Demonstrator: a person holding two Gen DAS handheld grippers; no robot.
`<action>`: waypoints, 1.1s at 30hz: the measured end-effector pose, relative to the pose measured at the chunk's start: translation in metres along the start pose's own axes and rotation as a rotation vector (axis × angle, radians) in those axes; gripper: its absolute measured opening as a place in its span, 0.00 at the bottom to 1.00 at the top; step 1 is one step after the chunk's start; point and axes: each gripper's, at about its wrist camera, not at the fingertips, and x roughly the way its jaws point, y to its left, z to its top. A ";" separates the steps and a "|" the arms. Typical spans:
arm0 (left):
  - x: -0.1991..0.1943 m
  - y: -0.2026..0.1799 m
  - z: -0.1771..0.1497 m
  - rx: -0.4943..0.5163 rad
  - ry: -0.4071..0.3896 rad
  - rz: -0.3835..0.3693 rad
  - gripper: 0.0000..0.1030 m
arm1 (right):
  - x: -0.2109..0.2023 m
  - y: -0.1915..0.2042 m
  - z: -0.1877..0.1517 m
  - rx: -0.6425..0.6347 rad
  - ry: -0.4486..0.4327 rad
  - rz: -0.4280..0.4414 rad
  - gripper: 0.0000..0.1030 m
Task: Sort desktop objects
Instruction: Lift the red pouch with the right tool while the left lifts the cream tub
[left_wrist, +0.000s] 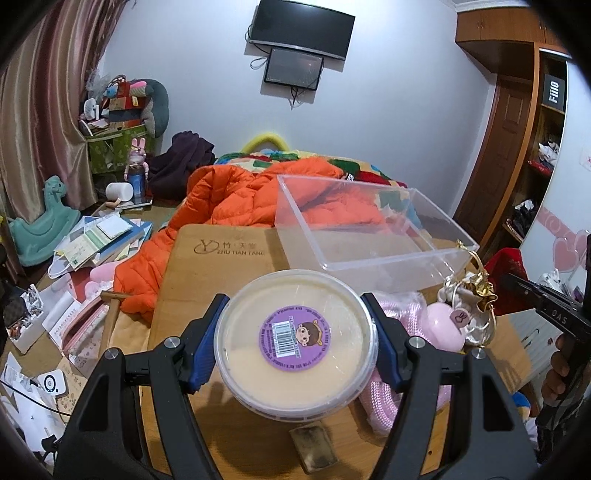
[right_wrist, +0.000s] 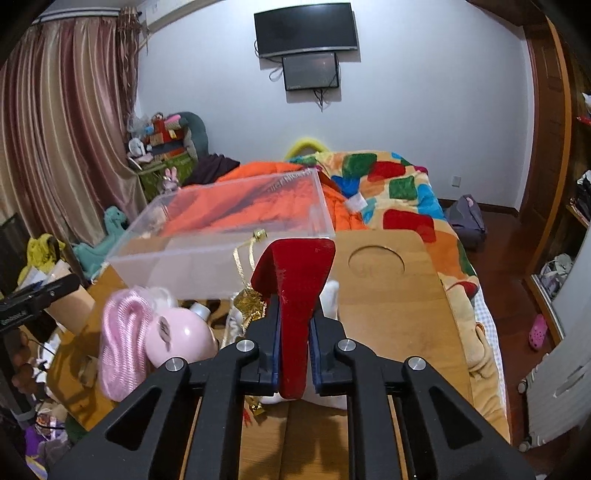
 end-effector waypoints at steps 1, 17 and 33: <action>-0.001 -0.001 0.001 0.000 -0.003 0.001 0.68 | -0.002 0.000 0.002 0.005 -0.005 0.006 0.11; -0.012 -0.020 0.035 0.037 -0.089 0.006 0.68 | -0.015 0.002 0.046 0.018 -0.101 0.069 0.11; 0.013 -0.029 0.079 0.034 -0.112 -0.008 0.67 | 0.021 0.009 0.093 -0.005 -0.122 0.122 0.11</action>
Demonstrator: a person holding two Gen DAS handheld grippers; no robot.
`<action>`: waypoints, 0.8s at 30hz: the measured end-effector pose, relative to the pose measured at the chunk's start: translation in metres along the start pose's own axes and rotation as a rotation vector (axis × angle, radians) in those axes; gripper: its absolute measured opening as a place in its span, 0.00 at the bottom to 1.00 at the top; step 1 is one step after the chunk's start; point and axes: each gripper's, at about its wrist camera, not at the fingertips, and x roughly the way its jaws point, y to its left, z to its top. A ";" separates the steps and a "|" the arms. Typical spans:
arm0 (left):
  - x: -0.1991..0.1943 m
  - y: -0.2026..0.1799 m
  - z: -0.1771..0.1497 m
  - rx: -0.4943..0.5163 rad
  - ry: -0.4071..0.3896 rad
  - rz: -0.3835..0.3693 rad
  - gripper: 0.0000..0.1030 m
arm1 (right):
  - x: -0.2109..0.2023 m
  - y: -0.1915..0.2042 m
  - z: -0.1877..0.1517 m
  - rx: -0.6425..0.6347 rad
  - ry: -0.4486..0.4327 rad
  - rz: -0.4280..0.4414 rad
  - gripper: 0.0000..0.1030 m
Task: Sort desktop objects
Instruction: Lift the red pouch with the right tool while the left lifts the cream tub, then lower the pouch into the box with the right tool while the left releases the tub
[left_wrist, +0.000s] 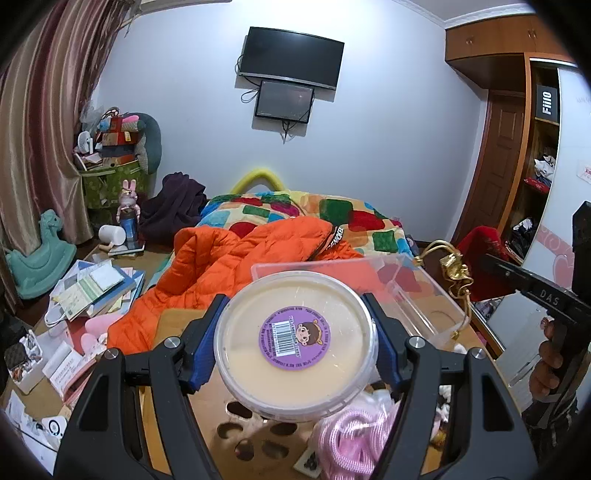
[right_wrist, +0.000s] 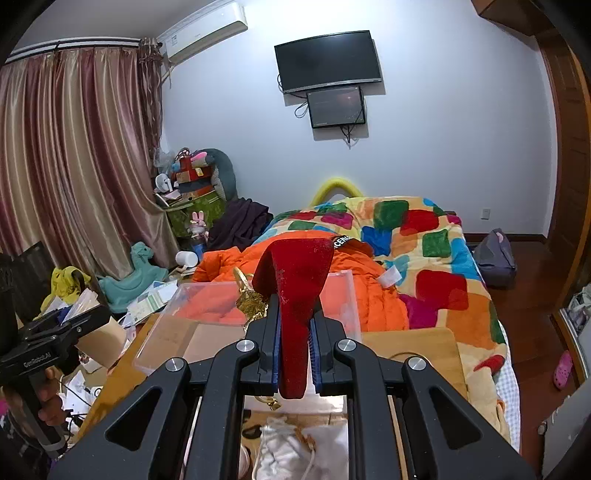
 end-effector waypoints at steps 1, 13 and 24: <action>0.002 -0.001 0.002 0.002 0.000 -0.002 0.68 | 0.004 0.000 0.001 0.002 0.004 0.004 0.11; 0.042 -0.016 0.017 0.044 0.047 -0.050 0.68 | 0.047 -0.004 -0.006 -0.020 0.113 0.027 0.11; 0.090 -0.031 0.009 0.098 0.178 -0.069 0.68 | 0.084 -0.005 -0.017 -0.067 0.216 0.024 0.11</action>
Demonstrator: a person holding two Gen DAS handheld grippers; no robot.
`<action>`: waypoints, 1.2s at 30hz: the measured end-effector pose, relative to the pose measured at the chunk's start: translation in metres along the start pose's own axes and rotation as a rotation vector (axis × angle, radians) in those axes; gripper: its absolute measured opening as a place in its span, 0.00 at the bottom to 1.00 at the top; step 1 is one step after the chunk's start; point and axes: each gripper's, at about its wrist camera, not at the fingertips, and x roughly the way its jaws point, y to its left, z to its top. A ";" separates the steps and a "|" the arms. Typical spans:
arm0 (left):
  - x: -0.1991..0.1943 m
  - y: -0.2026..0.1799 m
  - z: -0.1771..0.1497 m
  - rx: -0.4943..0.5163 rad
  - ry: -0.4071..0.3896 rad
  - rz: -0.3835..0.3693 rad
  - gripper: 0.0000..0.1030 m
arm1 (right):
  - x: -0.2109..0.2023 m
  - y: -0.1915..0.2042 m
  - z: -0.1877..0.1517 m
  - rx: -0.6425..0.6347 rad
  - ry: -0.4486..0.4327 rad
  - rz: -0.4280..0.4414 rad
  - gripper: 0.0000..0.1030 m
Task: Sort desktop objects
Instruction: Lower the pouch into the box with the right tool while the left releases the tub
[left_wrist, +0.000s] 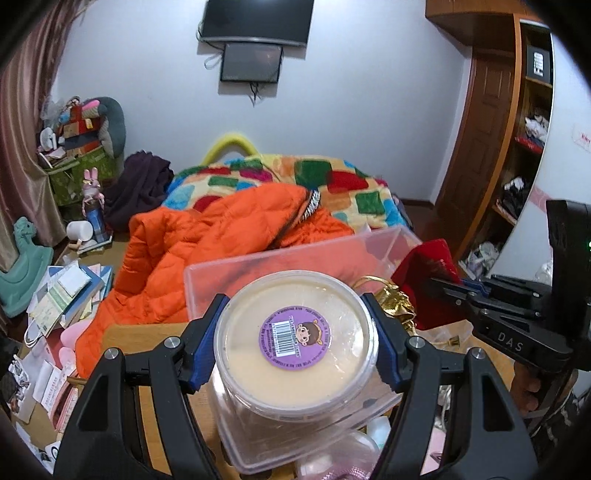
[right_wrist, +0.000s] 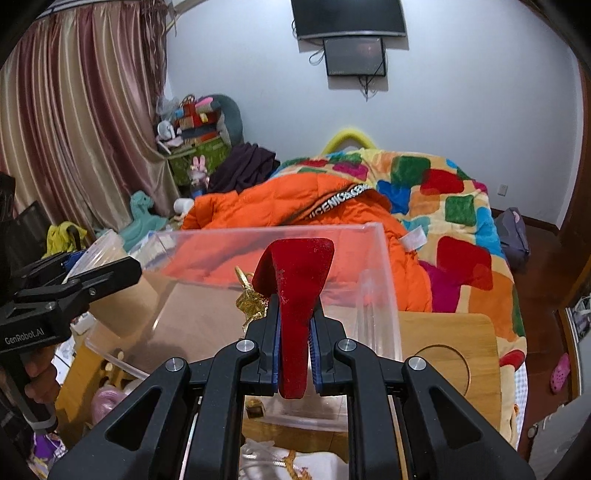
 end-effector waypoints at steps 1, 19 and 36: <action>0.003 -0.001 0.000 0.010 0.009 0.003 0.68 | 0.003 0.000 0.000 -0.008 0.011 -0.002 0.11; 0.053 -0.018 -0.016 0.117 0.209 -0.001 0.68 | 0.034 0.007 -0.009 -0.075 0.129 -0.042 0.11; 0.048 -0.031 -0.019 0.180 0.180 0.036 0.68 | 0.030 0.013 -0.014 -0.099 0.144 -0.047 0.15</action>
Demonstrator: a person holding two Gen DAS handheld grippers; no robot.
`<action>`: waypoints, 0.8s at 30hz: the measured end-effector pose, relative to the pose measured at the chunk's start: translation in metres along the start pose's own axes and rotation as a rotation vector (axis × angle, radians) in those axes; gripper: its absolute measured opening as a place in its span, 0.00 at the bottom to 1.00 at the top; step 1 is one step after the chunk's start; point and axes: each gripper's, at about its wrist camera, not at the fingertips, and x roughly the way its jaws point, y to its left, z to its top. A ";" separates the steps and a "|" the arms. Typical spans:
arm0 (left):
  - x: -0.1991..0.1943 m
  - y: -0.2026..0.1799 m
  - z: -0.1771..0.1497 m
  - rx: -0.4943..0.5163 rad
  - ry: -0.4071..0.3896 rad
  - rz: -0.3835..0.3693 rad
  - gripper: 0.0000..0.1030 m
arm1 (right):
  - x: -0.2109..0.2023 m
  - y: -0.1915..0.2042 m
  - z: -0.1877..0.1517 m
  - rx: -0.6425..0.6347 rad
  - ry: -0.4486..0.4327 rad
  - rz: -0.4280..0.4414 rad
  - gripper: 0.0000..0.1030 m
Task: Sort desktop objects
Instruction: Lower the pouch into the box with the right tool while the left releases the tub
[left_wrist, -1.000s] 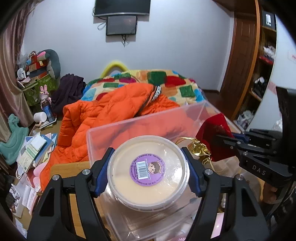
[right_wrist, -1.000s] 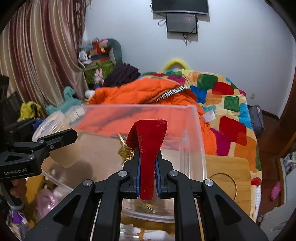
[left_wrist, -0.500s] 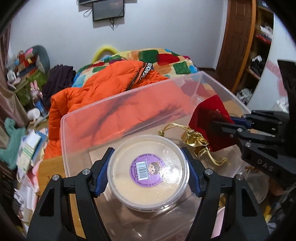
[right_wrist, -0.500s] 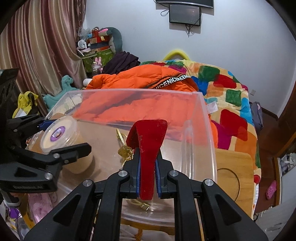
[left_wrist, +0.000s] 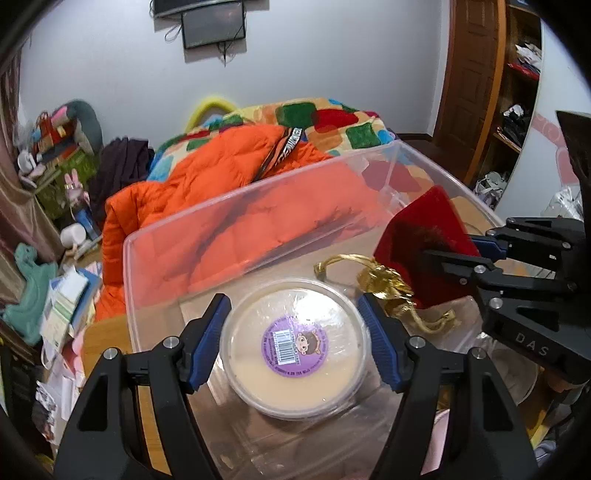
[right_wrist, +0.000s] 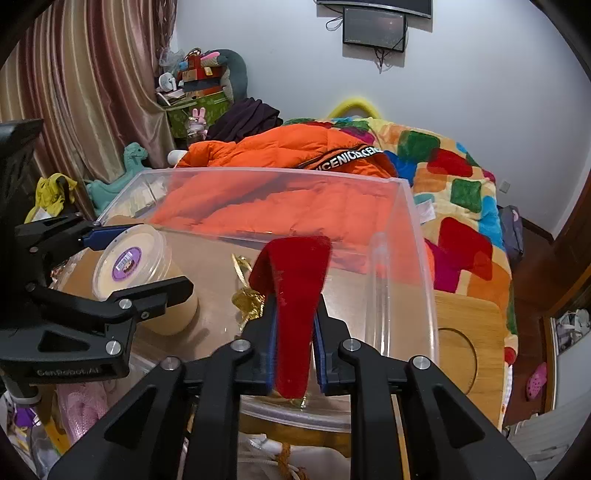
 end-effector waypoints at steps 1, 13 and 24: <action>-0.002 -0.002 0.000 0.009 -0.009 0.004 0.68 | -0.001 0.001 0.000 -0.001 0.000 0.001 0.15; -0.033 -0.002 0.003 -0.023 -0.080 0.023 0.72 | -0.030 0.002 -0.003 0.006 -0.068 -0.028 0.40; -0.076 -0.004 -0.002 -0.045 -0.163 0.050 0.84 | -0.071 0.010 -0.012 -0.006 -0.165 -0.091 0.70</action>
